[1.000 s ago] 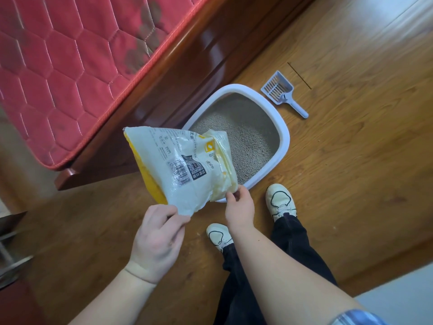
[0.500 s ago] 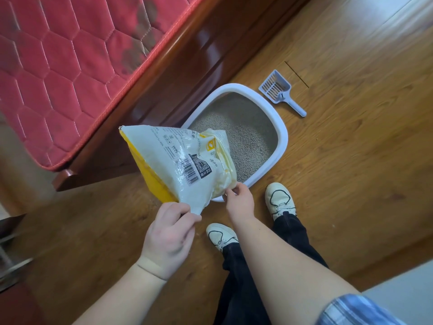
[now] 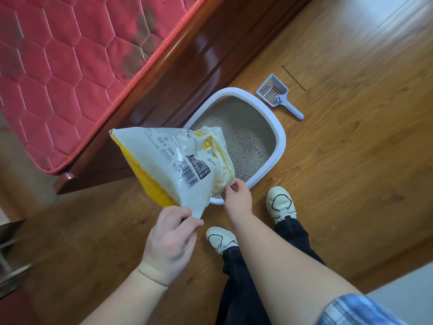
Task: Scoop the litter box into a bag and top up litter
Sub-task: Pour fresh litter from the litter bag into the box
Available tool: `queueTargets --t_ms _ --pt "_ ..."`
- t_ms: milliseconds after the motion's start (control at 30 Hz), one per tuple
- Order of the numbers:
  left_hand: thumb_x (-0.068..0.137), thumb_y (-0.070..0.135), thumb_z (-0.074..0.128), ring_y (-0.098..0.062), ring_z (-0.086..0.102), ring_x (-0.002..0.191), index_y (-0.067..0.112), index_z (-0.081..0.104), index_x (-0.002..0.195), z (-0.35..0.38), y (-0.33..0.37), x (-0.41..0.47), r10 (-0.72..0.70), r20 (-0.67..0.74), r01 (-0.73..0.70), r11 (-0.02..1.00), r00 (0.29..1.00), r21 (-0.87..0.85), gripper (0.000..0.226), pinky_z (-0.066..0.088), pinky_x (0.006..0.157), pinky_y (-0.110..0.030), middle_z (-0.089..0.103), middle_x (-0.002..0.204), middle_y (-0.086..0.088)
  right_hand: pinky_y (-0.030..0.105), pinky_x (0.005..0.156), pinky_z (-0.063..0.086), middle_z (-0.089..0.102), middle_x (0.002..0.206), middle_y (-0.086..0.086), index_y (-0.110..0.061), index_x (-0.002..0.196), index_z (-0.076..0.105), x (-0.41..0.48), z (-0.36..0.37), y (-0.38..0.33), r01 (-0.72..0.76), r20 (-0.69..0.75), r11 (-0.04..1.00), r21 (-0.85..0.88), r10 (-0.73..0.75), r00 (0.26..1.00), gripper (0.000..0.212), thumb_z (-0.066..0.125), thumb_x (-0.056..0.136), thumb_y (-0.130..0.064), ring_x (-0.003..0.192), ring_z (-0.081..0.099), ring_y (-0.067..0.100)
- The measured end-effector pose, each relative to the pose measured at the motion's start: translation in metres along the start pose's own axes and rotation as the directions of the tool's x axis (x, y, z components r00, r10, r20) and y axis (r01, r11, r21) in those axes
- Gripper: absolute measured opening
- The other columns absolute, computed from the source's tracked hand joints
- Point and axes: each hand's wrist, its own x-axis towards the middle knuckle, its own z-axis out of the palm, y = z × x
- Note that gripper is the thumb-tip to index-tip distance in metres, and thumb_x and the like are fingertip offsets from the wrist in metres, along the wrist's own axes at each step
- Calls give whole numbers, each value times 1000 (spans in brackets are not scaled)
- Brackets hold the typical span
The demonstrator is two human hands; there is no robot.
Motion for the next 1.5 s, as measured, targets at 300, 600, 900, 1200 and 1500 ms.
queueTargets --t_ms 300,600,900,1200,1500 --pt "86 5 55 -26 51 81 18 60 96 0 4 3 51 9 -50 998 999 -24 18 46 63 -36 47 93 4 49 92 56 74 88 -4 -31 88 66 7 -2 -2 38 11 999 32 -38 999 22 53 91 -14 92 71 20" --pt "82 0 60 -27 52 81 18 59 94 -2 -2 11 35 -2 -35 998 999 -54 22 45 65 -37 49 93 3 45 93 57 75 96 -5 -29 96 67 11 3 -5 34 3 998 53 -34 999 22 53 90 -13 95 71 15" --pt "84 5 58 -26 51 82 20 58 92 4 -4 13 7 -9 -7 997 1000 -82 17 45 67 -35 49 92 2 45 92 57 73 91 -3 -26 90 65 11 4 -7 54 -10 998 13 -54 998 26 51 92 -5 90 71 15" --pt "87 10 55 -25 51 84 21 57 93 5 -12 9 -34 -7 33 996 999 -86 13 45 68 -34 49 92 3 38 93 58 72 100 -1 -18 104 66 9 2 -18 94 -11 995 -21 -94 995 21 53 96 -4 92 70 10" --pt "83 17 53 -24 49 84 11 70 87 6 -50 -13 -297 -40 297 955 954 -6 18 40 78 -25 48 89 2 34 80 54 70 90 -9 -33 92 60 0 14 -21 154 -12 952 -264 -163 987 20 54 93 -14 89 69 15"
